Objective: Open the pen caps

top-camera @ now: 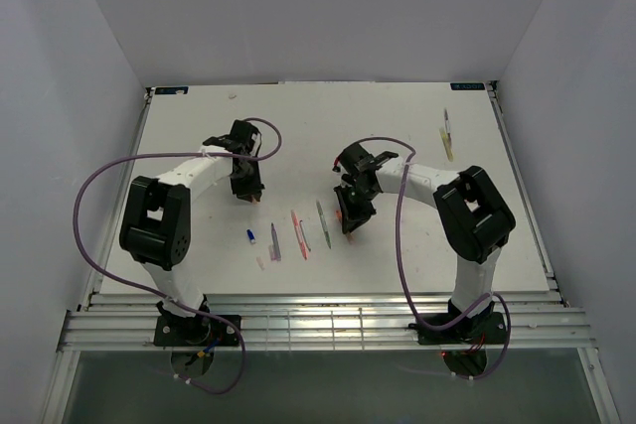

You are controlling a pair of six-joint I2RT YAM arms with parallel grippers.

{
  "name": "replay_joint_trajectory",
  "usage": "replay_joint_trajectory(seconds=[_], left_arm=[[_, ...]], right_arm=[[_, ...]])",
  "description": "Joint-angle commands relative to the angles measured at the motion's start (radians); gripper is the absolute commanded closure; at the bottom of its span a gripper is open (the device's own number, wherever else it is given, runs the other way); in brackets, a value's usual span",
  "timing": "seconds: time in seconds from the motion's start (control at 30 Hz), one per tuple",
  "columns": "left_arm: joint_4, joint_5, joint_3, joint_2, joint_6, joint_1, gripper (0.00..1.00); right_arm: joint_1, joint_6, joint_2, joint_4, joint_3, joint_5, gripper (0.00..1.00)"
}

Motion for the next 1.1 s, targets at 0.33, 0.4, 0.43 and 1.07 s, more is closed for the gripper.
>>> replay_joint_trajectory(seconds=[0.33, 0.4, 0.43, 1.07], left_arm=[[0.052, -0.002, -0.006, 0.058, 0.033, 0.0, 0.88], [0.049, -0.008, -0.007, 0.061, 0.032, 0.0, 0.84], [0.047, -0.008, -0.007, 0.064, 0.029, 0.0, 0.82], [0.009, -0.033, -0.004, 0.089, -0.022, 0.0, 0.56]], right_arm=[[-0.004, 0.016, 0.046, 0.04, 0.045, 0.003, 0.92], [-0.004, 0.016, 0.049, 0.04, 0.044, 0.001, 0.92], [-0.004, 0.016, 0.049, 0.042, 0.041, 0.001, 0.92], [-0.004, -0.003, 0.053, 0.048, 0.022, -0.009, 0.92]])
